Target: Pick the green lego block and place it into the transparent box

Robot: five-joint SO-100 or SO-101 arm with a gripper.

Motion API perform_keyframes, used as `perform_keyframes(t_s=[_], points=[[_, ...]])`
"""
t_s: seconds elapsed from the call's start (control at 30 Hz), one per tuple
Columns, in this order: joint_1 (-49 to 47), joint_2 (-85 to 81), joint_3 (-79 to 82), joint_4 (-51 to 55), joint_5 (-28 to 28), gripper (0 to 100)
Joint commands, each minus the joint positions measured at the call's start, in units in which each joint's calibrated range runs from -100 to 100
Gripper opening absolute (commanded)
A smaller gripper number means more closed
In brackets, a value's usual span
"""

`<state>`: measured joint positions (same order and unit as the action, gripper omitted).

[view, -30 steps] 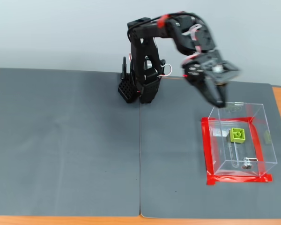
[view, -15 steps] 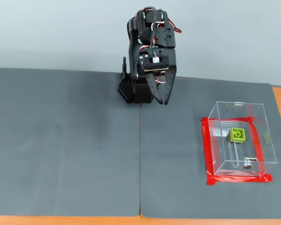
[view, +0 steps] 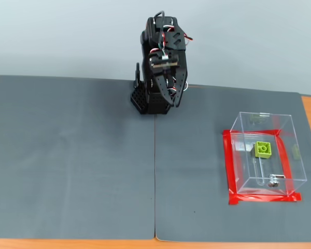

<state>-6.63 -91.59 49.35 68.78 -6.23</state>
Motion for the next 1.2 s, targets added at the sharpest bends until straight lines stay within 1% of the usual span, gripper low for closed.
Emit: perform_keyframes(t_s=[0.0,0.1,0.27,0.3,0.83,1.0,1.17], points=[[-0.04,-6.29,4.25,0.15,0.21,2],[0.1,-8.07,7.32,0.23,0.21,2],[5.77,-7.73,14.56,-0.55,0.21,2],[6.45,-7.73,18.81,-0.55,0.21,2],[6.3,-7.82,39.62,-0.81,0.21,2],[6.3,-7.82,43.78,-5.5,0.26,2],[4.8,-7.82,47.03,-6.8,3.39,2]])
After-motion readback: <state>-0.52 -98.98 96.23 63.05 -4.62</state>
